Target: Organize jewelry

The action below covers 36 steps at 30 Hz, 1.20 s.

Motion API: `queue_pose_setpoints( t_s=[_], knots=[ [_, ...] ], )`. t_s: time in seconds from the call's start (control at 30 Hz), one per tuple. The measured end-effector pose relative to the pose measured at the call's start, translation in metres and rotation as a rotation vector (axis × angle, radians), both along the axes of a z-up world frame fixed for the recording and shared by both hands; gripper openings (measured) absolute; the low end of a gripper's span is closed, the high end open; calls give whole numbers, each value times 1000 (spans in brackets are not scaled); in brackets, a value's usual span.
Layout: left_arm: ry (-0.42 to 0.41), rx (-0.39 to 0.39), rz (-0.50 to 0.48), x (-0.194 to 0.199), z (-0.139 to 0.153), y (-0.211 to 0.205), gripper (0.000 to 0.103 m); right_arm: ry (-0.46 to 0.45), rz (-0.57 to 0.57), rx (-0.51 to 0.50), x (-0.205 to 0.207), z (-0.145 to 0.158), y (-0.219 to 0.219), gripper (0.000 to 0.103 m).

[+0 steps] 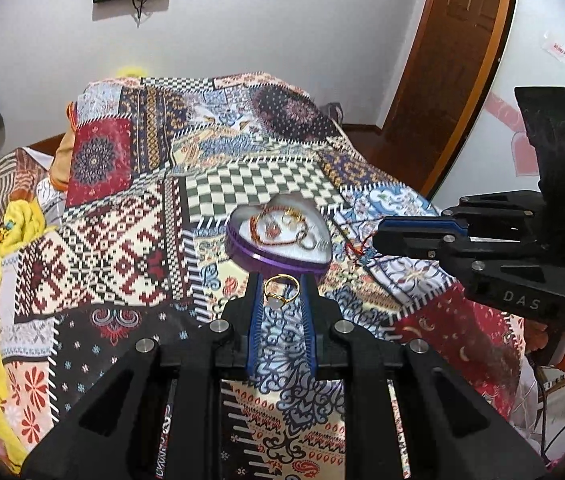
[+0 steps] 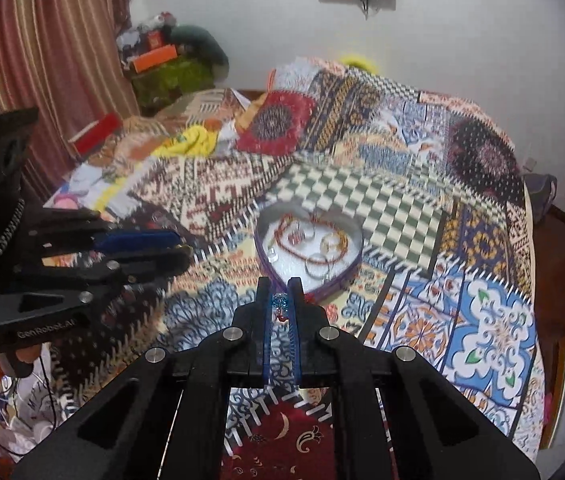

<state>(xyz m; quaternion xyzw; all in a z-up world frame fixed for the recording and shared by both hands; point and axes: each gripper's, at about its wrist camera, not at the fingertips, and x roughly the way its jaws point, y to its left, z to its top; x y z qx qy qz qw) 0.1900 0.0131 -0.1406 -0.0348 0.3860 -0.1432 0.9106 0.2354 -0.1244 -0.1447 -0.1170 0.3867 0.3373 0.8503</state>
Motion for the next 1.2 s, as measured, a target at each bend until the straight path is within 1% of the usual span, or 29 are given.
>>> queue_pose_setpoints(
  t_s=[0.3,0.6,0.73,0.9,1.2],
  knots=[
    [-46,6,-1,13,17,-1,17,-75,-18,40,8,26,4,7],
    [-55,12,-9,33,15,-1,17,-92,-24,68,25,33,8,7],
    [-39,-11,-3,46,9,1,17,-75,-29,79,35,28,9,7],
    [13,-62,-1,65,-6,4,17,-38,-33,78,48,14,13,7],
    [67,-68,-22,87,-29,-3,17,43,-42,73,72,-16,14,7]
  ],
)
